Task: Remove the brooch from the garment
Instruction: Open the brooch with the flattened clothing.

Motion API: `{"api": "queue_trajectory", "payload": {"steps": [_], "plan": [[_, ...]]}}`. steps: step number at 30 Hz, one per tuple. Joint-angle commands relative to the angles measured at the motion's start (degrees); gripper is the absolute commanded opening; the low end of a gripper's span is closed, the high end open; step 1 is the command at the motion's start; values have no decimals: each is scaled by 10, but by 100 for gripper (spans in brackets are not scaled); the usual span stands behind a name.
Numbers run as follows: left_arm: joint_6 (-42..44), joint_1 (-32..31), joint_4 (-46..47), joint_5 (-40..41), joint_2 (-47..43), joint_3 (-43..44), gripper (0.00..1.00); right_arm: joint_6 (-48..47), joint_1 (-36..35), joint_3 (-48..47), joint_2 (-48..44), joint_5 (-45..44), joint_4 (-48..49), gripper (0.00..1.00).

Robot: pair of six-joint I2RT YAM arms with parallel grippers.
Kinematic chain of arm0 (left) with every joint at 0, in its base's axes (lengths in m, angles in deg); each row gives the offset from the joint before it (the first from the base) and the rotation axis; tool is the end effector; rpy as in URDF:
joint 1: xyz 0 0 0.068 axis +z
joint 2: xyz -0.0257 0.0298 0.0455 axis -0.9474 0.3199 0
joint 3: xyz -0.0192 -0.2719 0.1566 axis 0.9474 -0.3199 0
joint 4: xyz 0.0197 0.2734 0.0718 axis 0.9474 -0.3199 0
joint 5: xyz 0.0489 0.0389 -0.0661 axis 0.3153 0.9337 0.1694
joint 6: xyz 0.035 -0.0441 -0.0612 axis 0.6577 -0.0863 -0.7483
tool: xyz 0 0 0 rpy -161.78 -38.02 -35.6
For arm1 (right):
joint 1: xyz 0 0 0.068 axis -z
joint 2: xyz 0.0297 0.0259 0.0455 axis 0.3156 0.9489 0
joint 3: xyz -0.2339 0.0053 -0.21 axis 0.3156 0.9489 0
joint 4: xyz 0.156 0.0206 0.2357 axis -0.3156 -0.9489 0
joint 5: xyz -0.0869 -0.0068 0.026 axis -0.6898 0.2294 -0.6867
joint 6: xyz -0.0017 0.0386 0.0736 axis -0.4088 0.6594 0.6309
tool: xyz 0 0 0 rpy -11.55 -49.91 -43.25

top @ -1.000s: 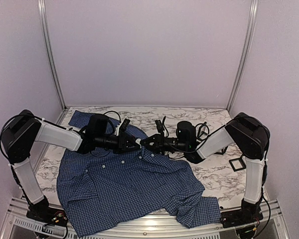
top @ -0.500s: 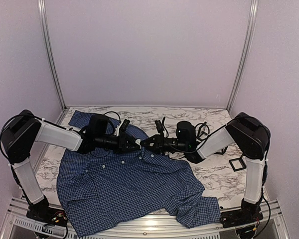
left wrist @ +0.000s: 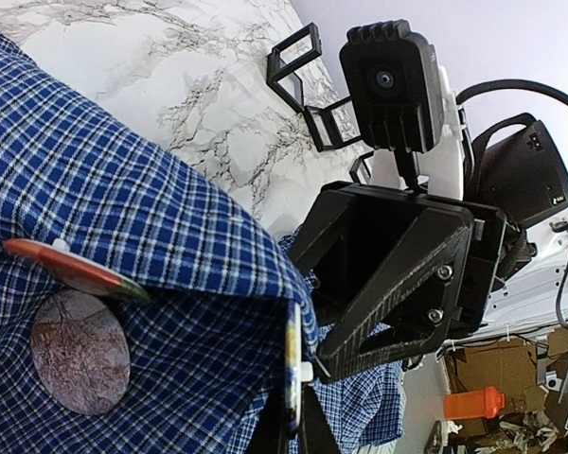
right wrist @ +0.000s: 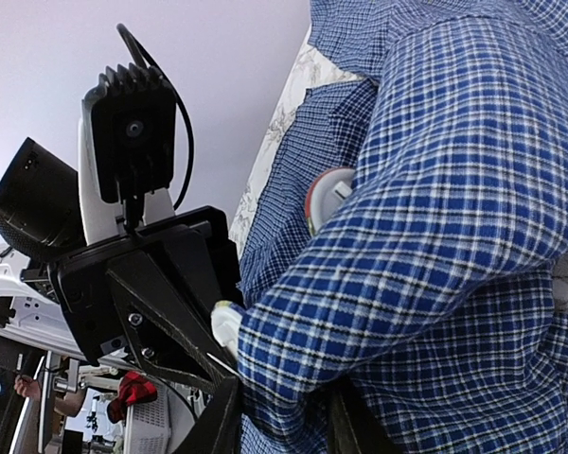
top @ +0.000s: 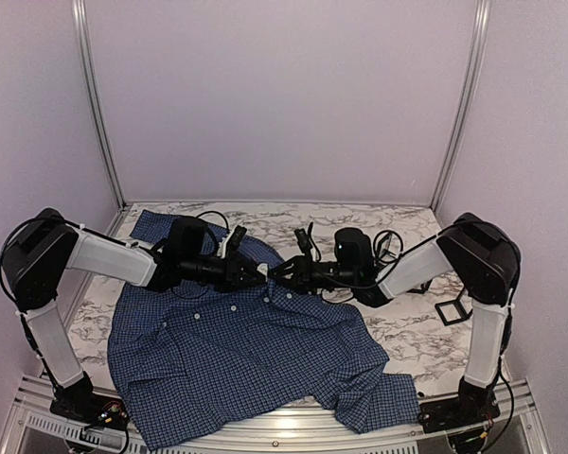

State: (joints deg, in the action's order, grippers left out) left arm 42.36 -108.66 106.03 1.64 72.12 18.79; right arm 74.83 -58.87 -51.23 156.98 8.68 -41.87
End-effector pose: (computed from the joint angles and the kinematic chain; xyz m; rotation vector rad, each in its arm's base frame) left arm 0.3062 -0.2908 0.1823 0.4176 2.2659 -1.4786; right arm 0.3198 0.3323 0.1618 -0.2680 2.1553 1.7063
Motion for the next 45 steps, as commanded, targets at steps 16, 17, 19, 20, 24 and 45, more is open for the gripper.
{"api": "queue_trajectory", "payload": {"steps": [16, 17, 19, 20, 24, 45], "plan": [[39, 8, -67, 22, -16, 23, 0, -216, -33, -64, -77, -143, -281, 56], [41, 8, -71, 24, -17, 25, 0, -228, -40, -74, -76, -157, -297, 56], [43, 8, -74, 24, -19, 25, 0, -243, -51, -87, -72, -176, -317, 54], [45, 8, -76, 25, -20, 25, 0, -247, -54, -95, -69, -184, -323, 53], [47, 8, -84, 27, -24, 26, 0, -262, -70, -114, -58, -209, -345, 44], [75, 8, -159, 61, -33, 46, 0, -288, -93, -128, -61, -270, -399, 9]]}}
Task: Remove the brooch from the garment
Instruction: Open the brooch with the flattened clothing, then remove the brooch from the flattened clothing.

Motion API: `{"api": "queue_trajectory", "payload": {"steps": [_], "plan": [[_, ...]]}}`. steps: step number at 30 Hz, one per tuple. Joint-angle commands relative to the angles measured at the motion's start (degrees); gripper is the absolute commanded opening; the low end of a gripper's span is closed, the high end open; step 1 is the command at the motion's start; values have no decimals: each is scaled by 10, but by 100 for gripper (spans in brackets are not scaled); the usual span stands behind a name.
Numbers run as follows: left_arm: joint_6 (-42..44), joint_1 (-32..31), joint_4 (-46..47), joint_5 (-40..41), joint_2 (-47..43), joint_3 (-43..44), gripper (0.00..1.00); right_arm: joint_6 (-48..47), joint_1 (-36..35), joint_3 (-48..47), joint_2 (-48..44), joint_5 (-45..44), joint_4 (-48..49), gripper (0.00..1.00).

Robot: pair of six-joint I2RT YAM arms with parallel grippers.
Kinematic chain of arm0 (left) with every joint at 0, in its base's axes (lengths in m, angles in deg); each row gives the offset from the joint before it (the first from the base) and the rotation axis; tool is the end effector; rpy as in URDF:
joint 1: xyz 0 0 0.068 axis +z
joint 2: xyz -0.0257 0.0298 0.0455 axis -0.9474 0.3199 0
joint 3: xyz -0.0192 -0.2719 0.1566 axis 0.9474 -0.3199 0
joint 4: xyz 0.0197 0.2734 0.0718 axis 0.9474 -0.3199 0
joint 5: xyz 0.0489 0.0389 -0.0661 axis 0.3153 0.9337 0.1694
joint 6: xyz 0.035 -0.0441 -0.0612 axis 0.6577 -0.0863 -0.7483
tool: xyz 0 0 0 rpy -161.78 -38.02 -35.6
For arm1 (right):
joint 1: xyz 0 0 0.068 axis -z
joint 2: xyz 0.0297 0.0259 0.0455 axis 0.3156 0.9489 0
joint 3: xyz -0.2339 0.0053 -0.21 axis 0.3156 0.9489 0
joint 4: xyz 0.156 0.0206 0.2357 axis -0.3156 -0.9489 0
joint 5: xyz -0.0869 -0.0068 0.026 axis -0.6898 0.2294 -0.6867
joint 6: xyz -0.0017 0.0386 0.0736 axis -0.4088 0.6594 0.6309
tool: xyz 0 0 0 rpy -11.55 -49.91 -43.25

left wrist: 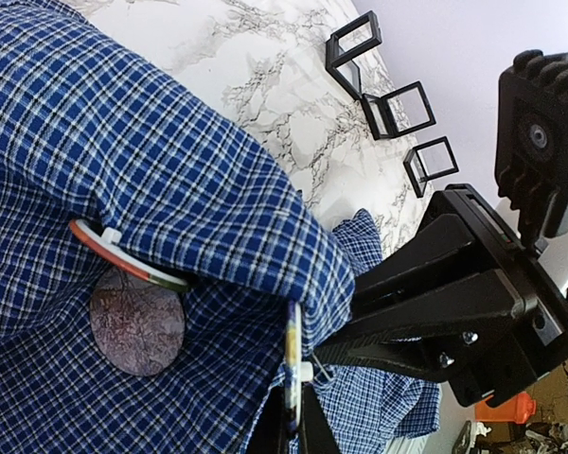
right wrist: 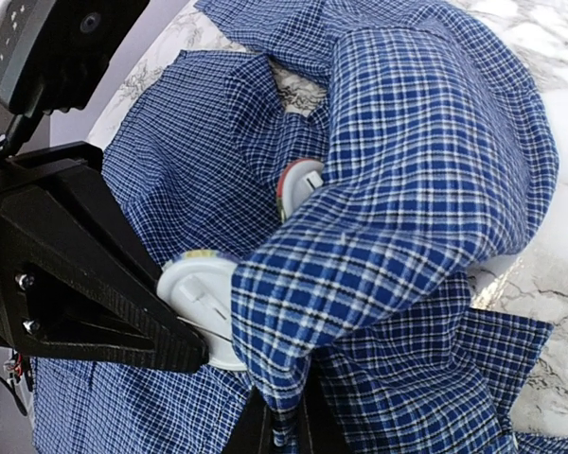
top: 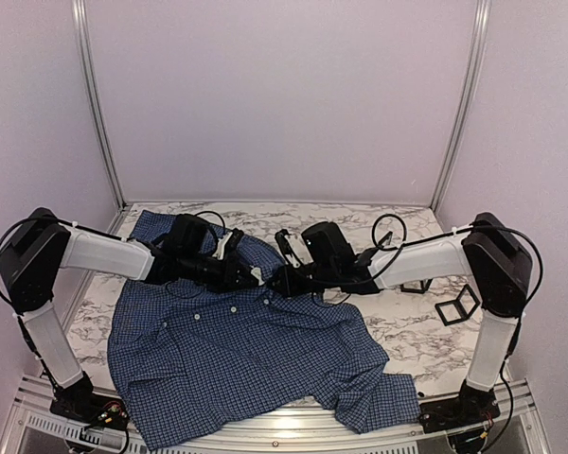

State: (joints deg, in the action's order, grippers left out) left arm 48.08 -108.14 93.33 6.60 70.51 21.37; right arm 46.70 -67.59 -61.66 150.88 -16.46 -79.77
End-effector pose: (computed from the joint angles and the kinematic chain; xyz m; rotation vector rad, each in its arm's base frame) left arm 0.3088 -0.2817 0.1817 0.4099 2.3775 -1.3013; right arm 0.2934 0.3655 0.1832 -0.5622 2.2950 0.9747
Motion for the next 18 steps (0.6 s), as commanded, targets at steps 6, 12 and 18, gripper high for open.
{"api": "queue_trajectory", "payload": {"steps": [6, 12, 18], "plan": [[24, 1, -53, 14, -16, 24, 0, -16, -6, -39, -2, -26, -33, 2], [28, -2, -76, 21, -6, 34, 0, -27, -7, -52, -2, -28, -39, 2], [32, -10, -100, 31, 4, 50, 0, -32, -7, -62, -2, -28, -41, 2]]}}
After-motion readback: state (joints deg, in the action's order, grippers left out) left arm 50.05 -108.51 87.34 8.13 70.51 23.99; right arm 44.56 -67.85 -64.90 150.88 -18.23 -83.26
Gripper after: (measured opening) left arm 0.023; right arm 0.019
